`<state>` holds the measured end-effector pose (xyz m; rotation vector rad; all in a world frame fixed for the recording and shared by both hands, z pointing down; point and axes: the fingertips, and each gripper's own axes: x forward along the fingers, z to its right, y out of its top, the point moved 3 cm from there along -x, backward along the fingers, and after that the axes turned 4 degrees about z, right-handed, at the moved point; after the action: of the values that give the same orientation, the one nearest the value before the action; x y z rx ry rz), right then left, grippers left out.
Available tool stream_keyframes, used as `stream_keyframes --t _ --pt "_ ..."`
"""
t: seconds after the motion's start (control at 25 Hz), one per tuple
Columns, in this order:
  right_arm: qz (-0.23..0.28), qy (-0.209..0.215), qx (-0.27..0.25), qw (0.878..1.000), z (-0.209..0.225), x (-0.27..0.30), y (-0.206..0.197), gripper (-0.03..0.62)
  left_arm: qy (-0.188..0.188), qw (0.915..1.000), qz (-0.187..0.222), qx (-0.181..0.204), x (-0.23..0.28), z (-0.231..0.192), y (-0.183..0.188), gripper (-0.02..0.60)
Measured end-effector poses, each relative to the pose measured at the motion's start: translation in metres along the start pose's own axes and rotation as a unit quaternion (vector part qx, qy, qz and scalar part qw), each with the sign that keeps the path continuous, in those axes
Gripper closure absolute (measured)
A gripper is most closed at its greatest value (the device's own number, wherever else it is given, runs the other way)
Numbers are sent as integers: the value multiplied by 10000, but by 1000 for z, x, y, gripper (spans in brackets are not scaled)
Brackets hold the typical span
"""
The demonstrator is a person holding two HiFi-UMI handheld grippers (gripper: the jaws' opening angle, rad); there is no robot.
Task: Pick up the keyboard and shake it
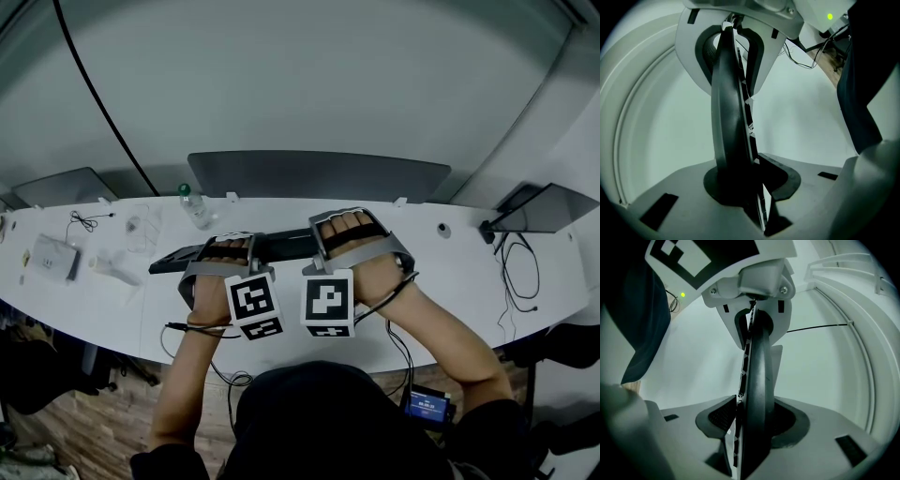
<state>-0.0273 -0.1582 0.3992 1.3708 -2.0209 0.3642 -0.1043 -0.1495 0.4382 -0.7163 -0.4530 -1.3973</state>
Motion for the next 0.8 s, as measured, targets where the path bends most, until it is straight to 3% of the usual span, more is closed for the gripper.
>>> stream_keyframes --t 0.2,0.36,0.8 --pt "99 80 149 9998 -4 4 -2 409 17 10000 -27 15 -1 -1 -2 489" --pt "219 -33 365 9991 -6 7 -3 497 129 9999 -10 -38 -1 -6 -3 488" --pt "323 -754 836 9931 5 8 -8 507 752 9972 48 30 -4 -23 -3 483"
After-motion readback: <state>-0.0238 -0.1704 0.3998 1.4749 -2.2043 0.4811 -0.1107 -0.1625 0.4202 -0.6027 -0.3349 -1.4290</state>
